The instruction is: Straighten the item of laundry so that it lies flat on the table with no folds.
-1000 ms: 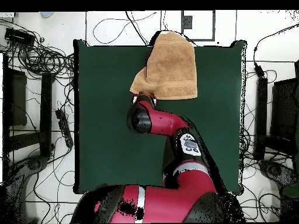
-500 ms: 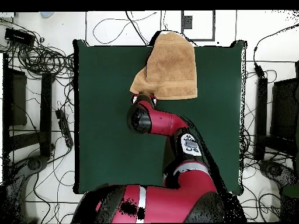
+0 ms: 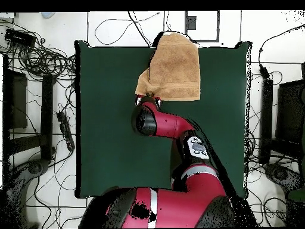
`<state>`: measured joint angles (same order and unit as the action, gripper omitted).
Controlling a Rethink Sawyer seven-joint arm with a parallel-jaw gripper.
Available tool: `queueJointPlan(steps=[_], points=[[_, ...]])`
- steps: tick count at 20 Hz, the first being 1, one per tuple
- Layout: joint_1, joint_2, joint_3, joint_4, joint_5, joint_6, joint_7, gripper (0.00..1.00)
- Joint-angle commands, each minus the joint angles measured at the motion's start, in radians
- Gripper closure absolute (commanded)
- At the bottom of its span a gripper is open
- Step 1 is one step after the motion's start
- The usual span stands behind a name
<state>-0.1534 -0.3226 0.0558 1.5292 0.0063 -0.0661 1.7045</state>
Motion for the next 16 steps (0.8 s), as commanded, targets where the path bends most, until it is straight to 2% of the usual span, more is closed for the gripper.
queueJointPlan(steps=[1, 8, 16], points=[[0.030, 0.096, 0.112, 0.040, -0.016, -0.035, 0.176, 1.00], [0.063, 0.079, 0.071, 0.057, 0.018, -0.042, 0.208, 1.00], [0.155, -0.055, -0.011, 0.235, 0.114, 0.047, 0.312, 1.00]])
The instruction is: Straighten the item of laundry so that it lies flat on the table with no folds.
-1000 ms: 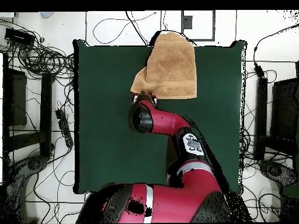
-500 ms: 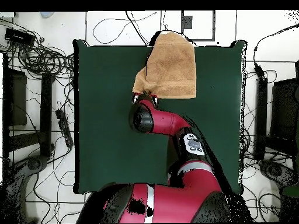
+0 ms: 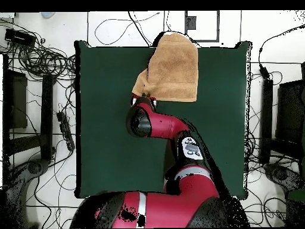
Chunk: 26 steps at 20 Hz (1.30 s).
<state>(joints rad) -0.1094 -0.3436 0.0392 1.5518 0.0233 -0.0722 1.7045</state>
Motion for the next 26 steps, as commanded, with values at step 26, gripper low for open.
queueJointPlan(steps=[26], points=[[0.058, -0.104, 0.029, 0.448, 0.124, 0.007, 0.264, 1.00]])
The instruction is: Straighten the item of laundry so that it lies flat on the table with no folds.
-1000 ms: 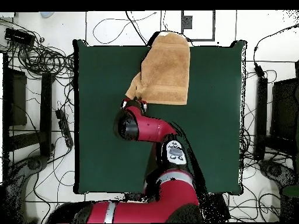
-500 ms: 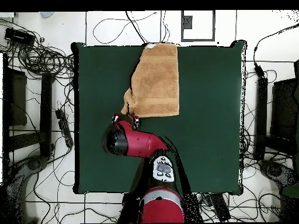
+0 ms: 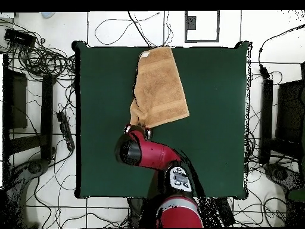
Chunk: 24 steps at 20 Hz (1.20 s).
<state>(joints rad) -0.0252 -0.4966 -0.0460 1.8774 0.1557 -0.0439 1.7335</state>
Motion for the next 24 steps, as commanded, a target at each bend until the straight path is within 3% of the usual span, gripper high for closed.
queueJointPlan(steps=[1, 8, 13, 24], points=[[-0.024, 0.049, 0.114, 0.131, -0.003, -0.029, 0.244, 1.00], [0.077, 0.004, 0.041, 0.181, 0.105, 0.003, 0.324, 1.00], [0.101, -0.009, 0.036, 0.200, 0.144, 0.005, 0.335, 1.00], [0.225, -0.050, -0.035, 0.246, 0.317, 0.042, 0.385, 1.00]])
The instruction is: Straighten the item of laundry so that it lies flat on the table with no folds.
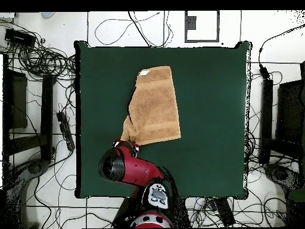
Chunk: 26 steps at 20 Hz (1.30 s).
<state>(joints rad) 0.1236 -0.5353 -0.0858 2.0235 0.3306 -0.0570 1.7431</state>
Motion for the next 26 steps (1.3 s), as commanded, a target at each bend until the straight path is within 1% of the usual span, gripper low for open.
queueJointPlan(steps=[1, 6, 9, 15, 20, 25, 26], points=[[0.094, -0.018, -0.005, 0.104, 0.161, 0.063, 0.380, 1.00], [0.169, -0.040, -0.041, 0.124, 0.251, 0.086, 0.415, 1.00], [0.240, -0.044, -0.079, 0.123, 0.308, 0.113, 0.445, 1.00], [0.305, -0.040, -0.103, 0.119, 0.355, 0.131, 0.484, 1.00], [0.300, -0.029, -0.070, 0.122, 0.356, 0.094, 0.506, 1.00], [0.238, -0.023, -0.027, 0.127, 0.291, 0.032, 0.486, 1.00], [0.235, -0.020, -0.027, 0.127, 0.282, 0.016, 0.485, 0.00]])
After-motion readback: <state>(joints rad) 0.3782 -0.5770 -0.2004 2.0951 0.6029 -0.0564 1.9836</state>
